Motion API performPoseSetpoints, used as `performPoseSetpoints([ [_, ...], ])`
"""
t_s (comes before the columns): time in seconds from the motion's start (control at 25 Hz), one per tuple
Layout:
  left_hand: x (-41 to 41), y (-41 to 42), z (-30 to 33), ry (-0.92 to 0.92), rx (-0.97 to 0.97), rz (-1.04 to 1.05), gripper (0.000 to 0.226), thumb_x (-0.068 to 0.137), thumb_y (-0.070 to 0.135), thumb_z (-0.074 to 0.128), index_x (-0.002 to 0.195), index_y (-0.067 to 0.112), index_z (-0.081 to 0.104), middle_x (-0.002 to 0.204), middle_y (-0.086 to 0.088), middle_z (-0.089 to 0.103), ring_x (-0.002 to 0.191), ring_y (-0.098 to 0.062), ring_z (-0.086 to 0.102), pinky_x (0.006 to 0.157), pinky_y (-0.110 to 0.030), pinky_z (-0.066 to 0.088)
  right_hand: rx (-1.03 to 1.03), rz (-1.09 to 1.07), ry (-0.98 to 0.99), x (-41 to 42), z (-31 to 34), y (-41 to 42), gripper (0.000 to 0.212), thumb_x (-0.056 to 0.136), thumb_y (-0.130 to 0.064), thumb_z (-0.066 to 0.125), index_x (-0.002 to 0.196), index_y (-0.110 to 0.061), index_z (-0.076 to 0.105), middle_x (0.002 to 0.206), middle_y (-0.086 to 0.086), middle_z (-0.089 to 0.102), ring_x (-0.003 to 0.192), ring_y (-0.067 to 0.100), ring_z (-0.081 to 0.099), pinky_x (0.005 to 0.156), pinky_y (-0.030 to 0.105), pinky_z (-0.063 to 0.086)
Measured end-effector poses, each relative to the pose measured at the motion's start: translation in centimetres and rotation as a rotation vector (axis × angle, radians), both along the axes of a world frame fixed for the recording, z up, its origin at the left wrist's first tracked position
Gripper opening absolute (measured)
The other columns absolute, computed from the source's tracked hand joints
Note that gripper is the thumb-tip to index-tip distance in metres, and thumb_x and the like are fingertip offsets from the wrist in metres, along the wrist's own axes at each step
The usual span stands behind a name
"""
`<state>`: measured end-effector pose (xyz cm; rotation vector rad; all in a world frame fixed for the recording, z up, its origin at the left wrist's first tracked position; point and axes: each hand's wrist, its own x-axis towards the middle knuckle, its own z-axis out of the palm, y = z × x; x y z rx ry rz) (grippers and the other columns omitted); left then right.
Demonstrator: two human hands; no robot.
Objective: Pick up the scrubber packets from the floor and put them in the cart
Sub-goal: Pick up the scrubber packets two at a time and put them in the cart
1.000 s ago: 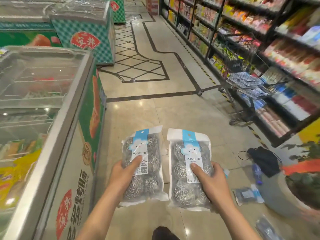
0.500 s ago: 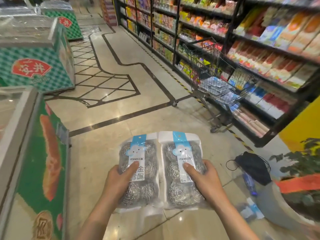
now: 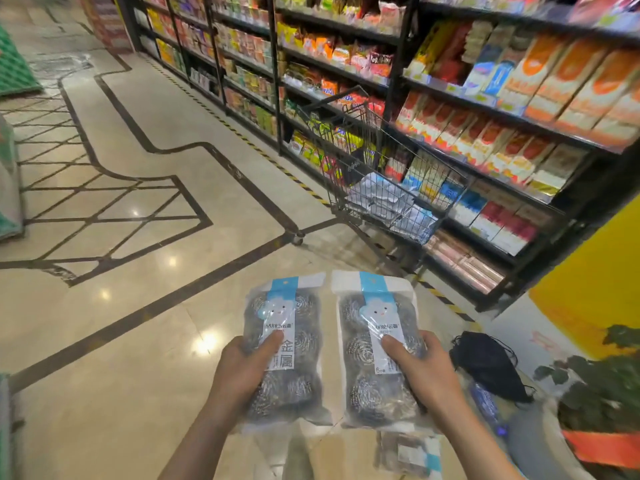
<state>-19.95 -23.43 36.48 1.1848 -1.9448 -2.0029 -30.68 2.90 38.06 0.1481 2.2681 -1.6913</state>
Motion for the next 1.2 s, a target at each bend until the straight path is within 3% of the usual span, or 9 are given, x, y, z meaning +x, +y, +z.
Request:
performPoseSetpoints([
  [0.12, -13.0, -5.0, 1.4, -0.007, 0.009, -0.137, 0.028, 0.09, 0.036, 0.079, 0.099, 0.009, 0.076, 0.085, -0.006, 0.082, 0.078, -0.026, 0.08, 0.083, -0.051, 0.064, 0.045, -0.108, 0.01, -10.4, 0.7, -3.6, 0.033, 0.086, -0.041, 0.084, 0.105, -0.029, 0.061, 0.099, -0.008, 0.076, 0.086, 0.014, 0.076, 0.075, 0.038, 0.062],
  [0.28, -19.8, -6.0, 2.6, 0.012, 0.012, -0.202, 0.038, 0.086, 0.043, 0.081, 0.105, 0.012, 0.074, 0.089, -0.005, 0.082, 0.08, -0.024, 0.081, 0.084, -0.052, 0.064, 0.018, -0.136, -0.019, -14.5, 1.7, -5.0, 0.039, 0.088, -0.039, 0.083, 0.116, -0.023, 0.061, 0.103, -0.006, 0.076, 0.085, 0.012, 0.077, 0.064, 0.03, 0.058],
  [0.4, -31.1, -7.8, 1.2, 0.016, -0.01, -0.258, 0.048, 0.083, 0.051, 0.082, 0.112, 0.014, 0.071, 0.094, -0.005, 0.082, 0.081, -0.022, 0.08, 0.08, -0.049, 0.065, 0.037, -0.215, -0.032, -23.1, 1.1, -6.8, 0.041, 0.087, -0.04, 0.083, 0.118, -0.023, 0.06, 0.105, -0.005, 0.076, 0.09, 0.016, 0.076, 0.076, 0.038, 0.062],
  [0.48, -38.5, -8.4, 0.8, 0.051, 0.003, -0.277, 0.058, 0.08, 0.055, 0.082, 0.119, 0.019, 0.06, 0.102, -0.003, 0.079, 0.083, -0.022, 0.08, 0.078, -0.047, 0.065, 0.027, -0.257, -0.026, -29.4, 0.1, -7.5, 0.043, 0.087, -0.041, 0.084, 0.118, -0.024, 0.06, 0.106, -0.006, 0.075, 0.093, 0.018, 0.076, 0.083, 0.043, 0.062],
  [0.6, -48.0, -8.8, 0.3, 0.052, 0.015, -0.29, 0.061, 0.083, 0.05, 0.082, 0.124, 0.027, 0.043, 0.111, 0.001, 0.069, 0.091, -0.025, 0.077, 0.084, -0.05, 0.064, 0.001, -0.295, 0.0, -38.1, -0.5, -8.7, 0.038, 0.087, -0.038, 0.084, 0.116, -0.023, 0.064, 0.105, -0.005, 0.077, 0.093, 0.016, 0.075, 0.076, 0.036, 0.059],
  [0.72, -57.8, -9.5, 0.8, 0.037, -0.042, -0.32, 0.058, 0.087, 0.047, 0.079, 0.125, 0.026, 0.041, 0.11, 0.004, 0.064, 0.095, -0.022, 0.073, 0.085, -0.045, 0.06, 0.008, -0.322, -0.013, -46.8, -0.4, -10.1, 0.044, 0.083, -0.047, 0.085, 0.116, -0.025, 0.066, 0.111, -0.004, 0.077, 0.097, 0.016, 0.075, 0.089, 0.043, 0.06],
  [0.88, -68.7, -9.6, 0.6, -0.003, -0.083, -0.385, 0.057, 0.086, 0.05, 0.078, 0.122, 0.025, 0.042, 0.104, 0.012, 0.059, 0.095, -0.019, 0.068, 0.091, -0.045, 0.057, 0.037, -0.363, -0.023, -56.1, -1.2, -10.8, 0.074, 0.066, -0.07, 0.084, 0.124, -0.03, 0.063, 0.118, -0.006, 0.077, 0.103, 0.017, 0.076, 0.095, 0.049, 0.06],
  [1.04, -78.2, -9.6, -0.9, -0.03, -0.058, -0.414, 0.056, 0.087, 0.046, 0.079, 0.124, 0.024, 0.043, 0.109, 0.002, 0.068, 0.097, -0.02, 0.07, 0.093, -0.048, 0.057, 0.051, -0.417, -0.061, -64.2, -1.8, -11.1, 0.058, 0.084, -0.048, 0.084, 0.128, -0.017, 0.059, 0.12, -0.005, 0.071, 0.105, 0.013, 0.069, 0.079, 0.029, 0.052],
  [1.2, -90.0, -10.3, -3.8, -0.093, -0.047, -0.538, 0.067, 0.072, 0.066, 0.081, 0.117, 0.036, 0.041, 0.112, 0.0, 0.068, 0.103, -0.024, 0.069, 0.097, -0.047, 0.054, 0.096, -0.507, -0.105, -73.3, -4.2, -12.3, 0.097, 0.072, -0.069, 0.082, 0.146, -0.017, 0.048, 0.144, 0.003, 0.062, 0.13, 0.026, 0.061, 0.109, 0.047, 0.05],
])
